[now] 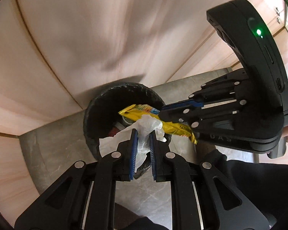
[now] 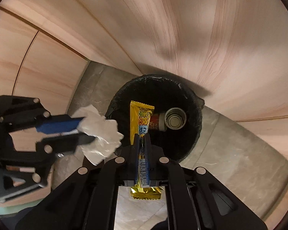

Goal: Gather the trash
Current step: 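Lower tissue and wrapper into the bin and open both tools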

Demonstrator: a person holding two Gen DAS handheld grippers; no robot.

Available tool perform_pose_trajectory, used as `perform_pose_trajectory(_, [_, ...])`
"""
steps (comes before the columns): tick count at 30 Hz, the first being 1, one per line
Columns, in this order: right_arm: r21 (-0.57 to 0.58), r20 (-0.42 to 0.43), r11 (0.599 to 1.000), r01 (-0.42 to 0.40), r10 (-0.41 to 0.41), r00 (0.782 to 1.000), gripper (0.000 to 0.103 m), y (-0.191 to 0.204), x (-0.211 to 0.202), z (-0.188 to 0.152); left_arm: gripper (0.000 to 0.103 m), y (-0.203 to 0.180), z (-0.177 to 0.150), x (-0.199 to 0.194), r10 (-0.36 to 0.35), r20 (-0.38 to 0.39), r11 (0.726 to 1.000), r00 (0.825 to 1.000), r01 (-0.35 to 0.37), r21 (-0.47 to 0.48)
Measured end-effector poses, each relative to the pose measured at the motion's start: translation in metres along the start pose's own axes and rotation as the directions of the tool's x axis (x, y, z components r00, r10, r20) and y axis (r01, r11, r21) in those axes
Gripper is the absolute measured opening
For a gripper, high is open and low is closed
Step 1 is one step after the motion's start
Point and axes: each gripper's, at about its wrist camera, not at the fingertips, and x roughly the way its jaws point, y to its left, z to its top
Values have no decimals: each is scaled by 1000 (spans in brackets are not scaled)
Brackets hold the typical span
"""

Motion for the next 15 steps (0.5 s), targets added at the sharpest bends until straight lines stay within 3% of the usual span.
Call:
perform_pose_trajectory(5, [16,-14,1000,-16,16,1000,12,-6,6,0,20,3,-6,6,-3,-8,1000,1000,3,-4])
perform_pose_trajectory(6, [13,-10,1000,-15,15,1000,14,-5,4,0,27,4,-6,5,-2,-9,1000,1000,2,-6])
perform_pose_trajectory(7, [0,-6,1000,0,0,1000,19,-3,3,1,47,5,-5,2,3,-3,1000,1000,-3,-8])
perform_pose_trajectory(9, [-33,10,999,24,-24,1000,21,1,-3,2,63,4,-6,-4,18,29,1000,999,-17,-10])
perform_pose_trajectory(15, [-19,35,999,33,-33,999,22,0,-29,4,63,9,-4,-13,20,16,1000,1000,-20,-23])
